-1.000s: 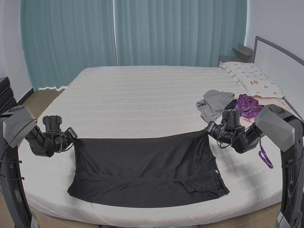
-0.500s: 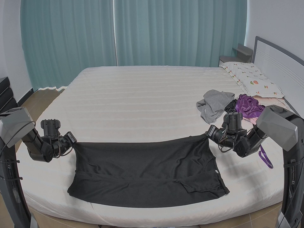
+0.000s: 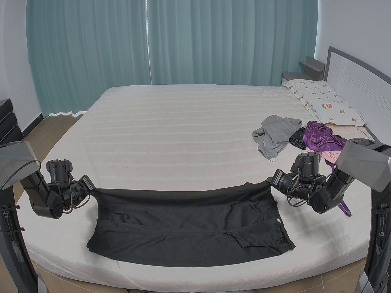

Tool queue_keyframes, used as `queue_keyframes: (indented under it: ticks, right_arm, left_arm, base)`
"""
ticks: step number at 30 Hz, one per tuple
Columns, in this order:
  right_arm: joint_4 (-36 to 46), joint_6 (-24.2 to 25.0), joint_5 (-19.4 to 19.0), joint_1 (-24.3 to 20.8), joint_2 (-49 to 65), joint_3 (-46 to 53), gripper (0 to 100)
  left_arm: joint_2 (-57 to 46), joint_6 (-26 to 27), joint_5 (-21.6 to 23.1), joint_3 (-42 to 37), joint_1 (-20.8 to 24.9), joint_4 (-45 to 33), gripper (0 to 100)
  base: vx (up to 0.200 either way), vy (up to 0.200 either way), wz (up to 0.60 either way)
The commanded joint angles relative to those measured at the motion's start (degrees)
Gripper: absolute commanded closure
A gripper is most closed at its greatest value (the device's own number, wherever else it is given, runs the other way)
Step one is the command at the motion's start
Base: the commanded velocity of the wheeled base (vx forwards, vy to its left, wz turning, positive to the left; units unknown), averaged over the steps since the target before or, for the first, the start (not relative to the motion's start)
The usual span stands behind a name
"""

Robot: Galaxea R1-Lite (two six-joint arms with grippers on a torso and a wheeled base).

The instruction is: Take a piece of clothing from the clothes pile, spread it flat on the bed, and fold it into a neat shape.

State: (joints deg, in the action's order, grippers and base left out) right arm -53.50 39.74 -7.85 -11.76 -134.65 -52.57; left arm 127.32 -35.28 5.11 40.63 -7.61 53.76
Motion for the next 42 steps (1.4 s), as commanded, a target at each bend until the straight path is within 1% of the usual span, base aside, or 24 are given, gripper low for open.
queue_keyframes:
  ticks: [1, 4, 7, 8, 11, 15, 19, 21, 23, 26, 29, 34, 42]
  right_arm:
    - [-1.5, 0.0, -0.7, 0.2, 1.8, 3.5, 100]
    - [-3.4, 0.0, -1.4, 0.6, 2.1, 6.4, 100]
    - [-3.4, 0.0, -1.4, 0.6, 2.1, 6.5, 100]
    - [-5.2, -0.1, -2.0, 1.0, 1.8, 9.8, 100]
    - [-7.3, -0.2, -3.8, 1.0, 1.4, 12.6, 100]
    - [-10.5, -0.3, -4.4, 1.1, 0.3, 15.7, 100]
    - [-10.9, -0.3, -5.2, 1.5, 0.0, 17.2, 100]
    - [-11.0, -0.3, -6.9, 1.8, 0.2, 19.3, 100]
    - [-11.0, -1.0, -7.4, 1.9, -0.4, 20.0, 100]
    - [-11.4, -3.3, -7.4, 1.9, -2.9, 19.9, 100]
    - [-14.1, -4.6, -7.2, 1.9, -4.3, 20.2, 100]
    - [-15.4, -6.3, -7.0, 1.8, -5.3, 20.8, 100]
    - [-15.4, -6.4, -6.9, 2.0, -5.1, 21.3, 100]
  left_arm:
    - [-2.2, 0.0, 0.4, -3.3, -0.4, 1.0, 100]
    - [-3.0, 0.0, 1.6, -6.2, -0.4, 1.7, 100]
    - [-3.0, 0.1, 1.6, -6.3, -0.3, 1.7, 100]
    - [-2.6, 1.3, 2.1, -8.6, -0.3, 1.8, 100]
    - [-2.5, 2.1, 2.5, -10.2, -0.3, 1.8, 100]
    - [-2.8, 2.2, 2.5, -12.0, -0.7, 1.8, 100]
    - [-3.0, 2.3, 2.5, -12.6, -1.0, 1.8, 100]
    - [-2.9, 2.6, 2.5, -13.9, -1.0, 1.8, 100]
    - [-2.6, 2.6, 2.5, -14.6, -0.9, 1.8, 100]
    - [-2.5, 2.7, 2.5, -15.5, -0.9, 1.8, 100]
    - [-2.5, 2.9, 2.5, -16.4, -0.9, 2.1, 100]
    - [-2.3, 6.4, 2.5, -19.1, -0.8, 3.8, 100]
    - [-1.9, 7.0, 2.4, -20.0, -0.7, 4.2, 100]
  base:
    - [0.000, 0.000, 0.00]
    - [0.000, 0.000, 0.00]
    - [0.000, 0.000, 0.00]
    - [0.000, 0.000, 0.00]
    - [0.000, 0.000, 0.00]
    - [0.000, 0.000, 0.00]
    - [0.000, 0.000, 0.00]
    - [0.000, 0.000, 0.00]
    - [0.000, 0.000, 0.00]
    - [0.000, 0.000, 0.00]
    - [0.000, 0.000, 0.00]
    - [0.000, 0.000, 0.00]
    - [0.000, 0.000, 0.00]
